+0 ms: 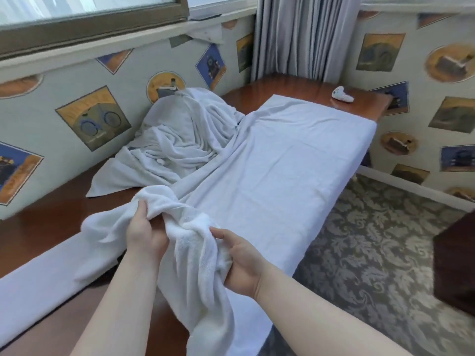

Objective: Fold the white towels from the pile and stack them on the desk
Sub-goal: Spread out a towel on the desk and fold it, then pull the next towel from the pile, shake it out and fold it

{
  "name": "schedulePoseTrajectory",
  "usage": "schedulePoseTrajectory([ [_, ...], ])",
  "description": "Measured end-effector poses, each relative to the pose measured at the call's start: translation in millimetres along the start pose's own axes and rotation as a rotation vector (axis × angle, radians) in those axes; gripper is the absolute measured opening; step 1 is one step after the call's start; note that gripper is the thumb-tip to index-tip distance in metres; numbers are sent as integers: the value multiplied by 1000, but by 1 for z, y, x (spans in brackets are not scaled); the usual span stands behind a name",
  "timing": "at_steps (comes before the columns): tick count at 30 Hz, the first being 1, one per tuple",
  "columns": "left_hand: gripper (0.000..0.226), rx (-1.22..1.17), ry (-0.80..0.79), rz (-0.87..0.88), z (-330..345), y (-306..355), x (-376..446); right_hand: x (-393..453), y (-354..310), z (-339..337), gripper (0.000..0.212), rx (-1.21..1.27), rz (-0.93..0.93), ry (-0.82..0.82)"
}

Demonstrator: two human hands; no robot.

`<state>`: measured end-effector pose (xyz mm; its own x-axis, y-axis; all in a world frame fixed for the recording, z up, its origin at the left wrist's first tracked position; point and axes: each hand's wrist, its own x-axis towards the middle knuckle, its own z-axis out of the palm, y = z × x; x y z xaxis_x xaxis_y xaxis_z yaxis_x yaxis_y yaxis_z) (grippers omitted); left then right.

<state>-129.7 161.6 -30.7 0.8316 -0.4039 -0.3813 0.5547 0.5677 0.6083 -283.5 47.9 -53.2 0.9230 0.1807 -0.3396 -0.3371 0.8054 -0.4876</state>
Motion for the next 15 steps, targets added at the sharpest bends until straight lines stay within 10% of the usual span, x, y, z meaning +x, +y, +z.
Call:
schedulePoseTrajectory([
  [15,34,166,-118,116,215,-174,60,-85,-208,-155,37,257,-121,113],
])
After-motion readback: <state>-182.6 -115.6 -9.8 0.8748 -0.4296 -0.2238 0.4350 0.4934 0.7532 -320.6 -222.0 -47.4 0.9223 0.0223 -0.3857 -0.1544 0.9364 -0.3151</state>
